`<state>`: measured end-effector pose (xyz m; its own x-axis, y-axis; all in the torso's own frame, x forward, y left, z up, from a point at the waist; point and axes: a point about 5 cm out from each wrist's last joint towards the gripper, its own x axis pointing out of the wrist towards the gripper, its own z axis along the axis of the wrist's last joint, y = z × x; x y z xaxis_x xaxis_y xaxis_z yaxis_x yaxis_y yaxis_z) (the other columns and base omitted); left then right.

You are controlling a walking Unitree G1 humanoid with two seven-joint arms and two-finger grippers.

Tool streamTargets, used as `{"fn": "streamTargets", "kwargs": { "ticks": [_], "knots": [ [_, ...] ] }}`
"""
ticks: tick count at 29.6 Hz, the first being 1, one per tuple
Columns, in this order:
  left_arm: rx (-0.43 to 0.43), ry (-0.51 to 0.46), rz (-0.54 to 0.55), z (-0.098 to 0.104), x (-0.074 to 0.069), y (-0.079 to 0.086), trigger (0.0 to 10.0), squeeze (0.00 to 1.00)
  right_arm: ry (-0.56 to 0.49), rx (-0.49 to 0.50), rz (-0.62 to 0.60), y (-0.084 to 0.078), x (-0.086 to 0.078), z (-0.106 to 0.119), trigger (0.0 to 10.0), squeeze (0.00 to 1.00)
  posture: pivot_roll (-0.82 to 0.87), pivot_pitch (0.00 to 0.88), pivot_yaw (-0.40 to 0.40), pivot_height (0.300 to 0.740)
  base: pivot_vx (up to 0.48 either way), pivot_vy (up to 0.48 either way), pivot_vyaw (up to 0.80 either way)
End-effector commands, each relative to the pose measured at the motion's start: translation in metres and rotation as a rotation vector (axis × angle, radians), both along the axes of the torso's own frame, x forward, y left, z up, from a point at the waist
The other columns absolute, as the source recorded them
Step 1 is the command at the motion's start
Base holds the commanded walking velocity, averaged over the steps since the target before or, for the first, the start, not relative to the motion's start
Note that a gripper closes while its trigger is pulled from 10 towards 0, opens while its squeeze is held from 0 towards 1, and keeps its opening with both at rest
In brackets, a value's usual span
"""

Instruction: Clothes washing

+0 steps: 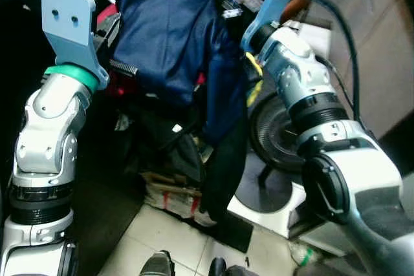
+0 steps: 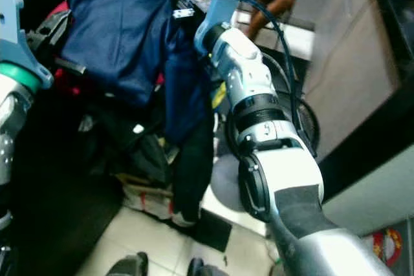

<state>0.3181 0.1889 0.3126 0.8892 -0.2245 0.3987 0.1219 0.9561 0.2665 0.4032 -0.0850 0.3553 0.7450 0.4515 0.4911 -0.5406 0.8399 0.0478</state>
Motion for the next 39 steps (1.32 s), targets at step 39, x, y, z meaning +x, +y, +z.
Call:
{"fn": "streamTargets", "kwargs": {
  "ticks": [39],
  "knots": [
    [-0.186, -0.08, -0.076, 0.024, -0.008, -0.001, 10.0, 0.0, -0.332, 0.042, -0.354, -0.043, -0.048, 0.016, 10.0, 0.0, 0.13, 0.018, -0.027, 0.74, 0.0, 0.0, 0.0]
  ]
}}
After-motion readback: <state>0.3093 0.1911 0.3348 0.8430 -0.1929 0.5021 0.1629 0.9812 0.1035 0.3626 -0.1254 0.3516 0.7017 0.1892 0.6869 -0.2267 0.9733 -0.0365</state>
